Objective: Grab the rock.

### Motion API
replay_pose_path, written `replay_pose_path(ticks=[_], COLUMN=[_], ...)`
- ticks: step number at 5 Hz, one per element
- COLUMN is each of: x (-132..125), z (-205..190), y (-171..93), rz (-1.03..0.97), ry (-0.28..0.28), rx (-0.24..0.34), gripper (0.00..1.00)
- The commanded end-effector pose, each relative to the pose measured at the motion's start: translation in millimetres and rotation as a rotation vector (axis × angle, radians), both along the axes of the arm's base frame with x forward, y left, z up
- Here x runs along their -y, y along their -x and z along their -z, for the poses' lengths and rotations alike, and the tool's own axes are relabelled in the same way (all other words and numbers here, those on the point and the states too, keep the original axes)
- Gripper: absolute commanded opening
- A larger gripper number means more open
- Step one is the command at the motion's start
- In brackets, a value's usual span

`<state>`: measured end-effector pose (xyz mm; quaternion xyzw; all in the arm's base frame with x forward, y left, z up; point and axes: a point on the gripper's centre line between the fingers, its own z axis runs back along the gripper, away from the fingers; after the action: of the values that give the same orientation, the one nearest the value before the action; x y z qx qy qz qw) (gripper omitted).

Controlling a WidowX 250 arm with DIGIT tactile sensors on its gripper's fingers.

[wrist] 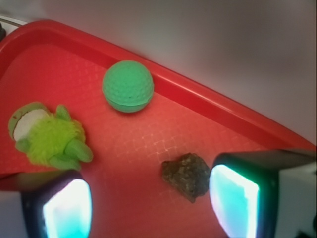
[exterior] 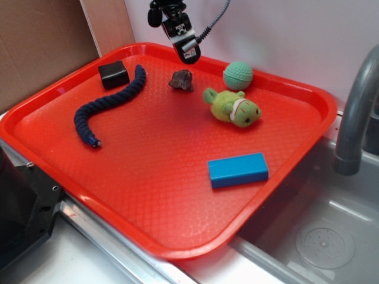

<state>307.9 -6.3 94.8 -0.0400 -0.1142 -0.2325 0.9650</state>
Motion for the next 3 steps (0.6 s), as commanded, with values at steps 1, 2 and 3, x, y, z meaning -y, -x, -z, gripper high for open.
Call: replay_pose_path(ticks=[1,2,3], x=[-14.6,-13.4,-17.7], z=[33.1,37.7,46.8], y=[-3.9,2.9,-2.0], rz=[0.015,0.093,0.095], ry=[-0.014,0.031,0.033], rx=[0.034,0.096,0.082], gripper=[1.00,1.00,1.00])
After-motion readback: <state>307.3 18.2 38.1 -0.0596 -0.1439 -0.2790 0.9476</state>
